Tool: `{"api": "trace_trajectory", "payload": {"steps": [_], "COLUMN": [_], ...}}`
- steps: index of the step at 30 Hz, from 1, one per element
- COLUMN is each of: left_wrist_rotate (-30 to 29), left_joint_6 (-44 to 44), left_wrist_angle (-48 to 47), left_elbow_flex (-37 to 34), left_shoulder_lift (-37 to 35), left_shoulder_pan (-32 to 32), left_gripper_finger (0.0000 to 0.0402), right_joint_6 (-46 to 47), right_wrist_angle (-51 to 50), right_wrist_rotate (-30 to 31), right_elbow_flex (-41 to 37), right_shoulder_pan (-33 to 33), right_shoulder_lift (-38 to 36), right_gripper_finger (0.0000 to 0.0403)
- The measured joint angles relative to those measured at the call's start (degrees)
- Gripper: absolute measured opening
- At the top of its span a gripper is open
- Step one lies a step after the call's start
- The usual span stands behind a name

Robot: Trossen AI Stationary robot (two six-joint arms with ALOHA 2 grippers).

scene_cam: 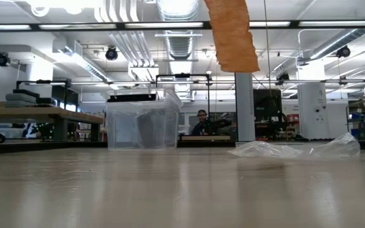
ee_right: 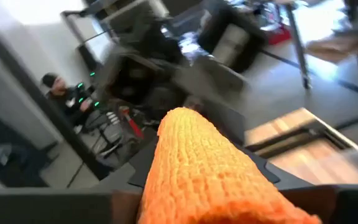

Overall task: Roll bandage
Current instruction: Roll the orange bandage

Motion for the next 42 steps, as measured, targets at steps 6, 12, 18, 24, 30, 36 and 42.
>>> {"api": "trace_trajectory", "payload": {"steps": [6,12,18,24,30,36,42], "left_wrist_rotate": [9.11,11.89,15.04,18.17,17.78,17.63,15.03], "left_joint_6": [-12.52,-23.01,-22.11,-20.25,-19.87,-19.56,-15.31], "left_wrist_angle": [-5.19,-0.77,2.83,5.21,6.70,7.66,7.48], "left_elbow_flex": [-0.13,-0.11,-0.26,-0.24,-0.26,-0.26,-0.26], "left_shoulder_lift": [-2.65,-3.33,-2.88,-1.26,-0.37,-0.31,-0.31], "left_shoulder_pan": [0.56,2.32,3.65,3.74,3.76,3.93,3.89], "left_gripper_finger": [0.0232,0.0278,0.0272,0.0240,0.0192,0.0104,0.0030], "right_joint_6": [-11.06,-23.63,-25.52,-25.19,-24.78,-24.38,-16.85], "right_wrist_angle": [-0.01,-0.23,-0.14,0.01,0.04,0.50,0.81], "right_wrist_rotate": [0.19,0.40,0.73,0.73,0.72,0.59,0.79], "right_elbow_flex": [0.02,0.04,0.04,0.04,0.04,0.04,0.04], "right_shoulder_pan": [0.09,0.22,0.10,0.09,0.09,0.11,0.07], "right_shoulder_lift": [-0.46,-0.76,-0.76,-0.76,-0.76,-0.81,-0.81], "right_gripper_finger": [0.0103,0.0104,0.0096,0.0103,0.0097,0.0102,0.0130]}}
